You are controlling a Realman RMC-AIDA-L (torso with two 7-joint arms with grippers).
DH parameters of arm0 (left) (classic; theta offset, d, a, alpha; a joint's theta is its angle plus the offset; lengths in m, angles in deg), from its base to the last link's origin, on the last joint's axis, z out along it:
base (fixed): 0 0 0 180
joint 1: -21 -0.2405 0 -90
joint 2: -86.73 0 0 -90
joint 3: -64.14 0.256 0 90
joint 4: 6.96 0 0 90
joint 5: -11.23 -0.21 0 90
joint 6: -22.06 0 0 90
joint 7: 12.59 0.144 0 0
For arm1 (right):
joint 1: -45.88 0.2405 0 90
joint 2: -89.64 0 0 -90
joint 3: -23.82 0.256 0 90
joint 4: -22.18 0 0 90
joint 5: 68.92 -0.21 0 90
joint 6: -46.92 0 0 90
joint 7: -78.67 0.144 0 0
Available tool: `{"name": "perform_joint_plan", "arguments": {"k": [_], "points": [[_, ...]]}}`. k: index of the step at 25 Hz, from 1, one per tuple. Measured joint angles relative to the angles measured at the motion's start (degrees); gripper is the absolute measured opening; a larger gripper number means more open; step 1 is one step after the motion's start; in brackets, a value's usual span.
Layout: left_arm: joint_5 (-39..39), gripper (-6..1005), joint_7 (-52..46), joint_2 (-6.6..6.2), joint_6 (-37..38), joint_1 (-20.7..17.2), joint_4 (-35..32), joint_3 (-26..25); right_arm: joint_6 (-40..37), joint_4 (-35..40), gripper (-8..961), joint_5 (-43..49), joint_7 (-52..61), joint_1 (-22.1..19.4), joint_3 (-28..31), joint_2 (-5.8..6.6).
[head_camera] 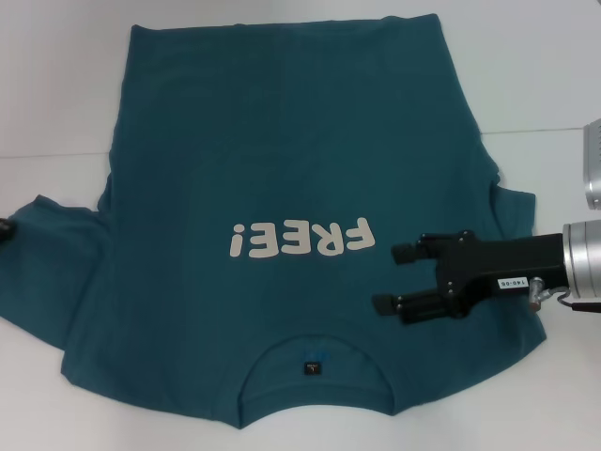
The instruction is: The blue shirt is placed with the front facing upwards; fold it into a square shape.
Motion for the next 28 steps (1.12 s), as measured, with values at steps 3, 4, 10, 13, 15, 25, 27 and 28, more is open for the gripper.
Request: {"name": "perform_joint_plan", "arguments": {"k": [3, 4, 10, 13, 15, 25, 27, 28], "points": [[-1.7, 14, -0.3, -0.55, 1.9, 1.0, -0.7, -0.4, 0.0, 0.1, 911, 0.0, 0.4, 0.0, -0.5, 0.0], [-2.3, 14, -0.5, -0.63, 2.5, 1.2, -1.0, -0.5, 0.0, 0.1, 911, 0.0, 0.5, 0.1, -0.6, 0.0], [-6.6, 13, -3.3, -0.74, 7.6, 2.8, -4.3, -0.6, 0.0, 0.1, 909, 0.1, 1.1, 0.2, -0.8, 0.0], [-9.9, 13, -6.7, -0.7, 10.6, 4.0, -6.3, -0.4, 0.0, 0.1, 909, 0.1, 1.1, 0.2, -0.8, 0.0], [-12.0, 14, -9.1, -0.49, 13.0, 4.9, -7.6, -0.3, 0.0, 0.0, 908, 0.1, 1.1, 0.2, -0.8, 0.0], [-18.4, 13, -20.7, 0.7, 23.4, 11.9, -9.8, -0.1, 0.1, -0.3, 905, 0.3, 1.1, 0.1, -1.6, 0.11], [-19.4, 14, -23.0, 1.0, 24.6, 13.2, -9.6, -0.1, 0.1, -0.3, 905, 0.3, 1.1, 0.0, -1.8, 0.12], [-19.7, 14, -24.2, 1.2, 25.0, 13.9, -9.5, -0.2, 0.1, -0.3, 904, 0.3, 1.0, 0.0, -1.9, 0.12]]}}
